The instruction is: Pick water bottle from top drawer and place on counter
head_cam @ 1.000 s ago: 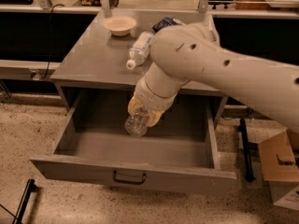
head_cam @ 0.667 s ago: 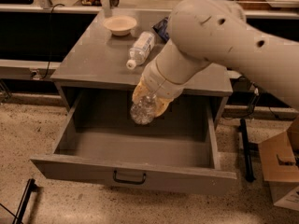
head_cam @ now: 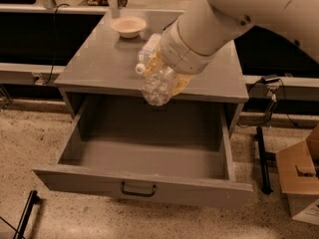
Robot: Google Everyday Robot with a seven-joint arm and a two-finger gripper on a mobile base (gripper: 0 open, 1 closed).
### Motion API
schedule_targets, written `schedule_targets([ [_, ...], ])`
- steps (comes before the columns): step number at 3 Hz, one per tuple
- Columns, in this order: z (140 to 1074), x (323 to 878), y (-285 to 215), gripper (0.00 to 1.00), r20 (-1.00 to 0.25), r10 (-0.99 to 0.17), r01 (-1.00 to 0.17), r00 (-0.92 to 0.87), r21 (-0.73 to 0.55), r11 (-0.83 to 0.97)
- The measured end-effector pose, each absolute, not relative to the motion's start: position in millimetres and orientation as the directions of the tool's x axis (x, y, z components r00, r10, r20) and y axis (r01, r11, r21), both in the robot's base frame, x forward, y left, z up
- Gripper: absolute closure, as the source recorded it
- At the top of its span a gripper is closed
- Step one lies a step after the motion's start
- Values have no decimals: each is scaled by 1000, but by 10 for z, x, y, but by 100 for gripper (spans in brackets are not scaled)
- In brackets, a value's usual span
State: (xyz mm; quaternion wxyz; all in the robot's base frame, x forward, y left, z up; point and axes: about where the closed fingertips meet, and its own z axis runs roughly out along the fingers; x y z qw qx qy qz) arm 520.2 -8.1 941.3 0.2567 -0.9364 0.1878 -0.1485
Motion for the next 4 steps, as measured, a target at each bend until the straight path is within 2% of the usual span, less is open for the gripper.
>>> schedule_targets([
  [1, 9436, 5405, 5, 100, 245, -426, -256, 871, -515, -818],
  [3, 9164, 6166, -40, 100, 448, -435, -243, 781, -424, -872],
  [4, 9037, 6425, -207, 82, 505, -438, -265, 744, -379, -887],
])
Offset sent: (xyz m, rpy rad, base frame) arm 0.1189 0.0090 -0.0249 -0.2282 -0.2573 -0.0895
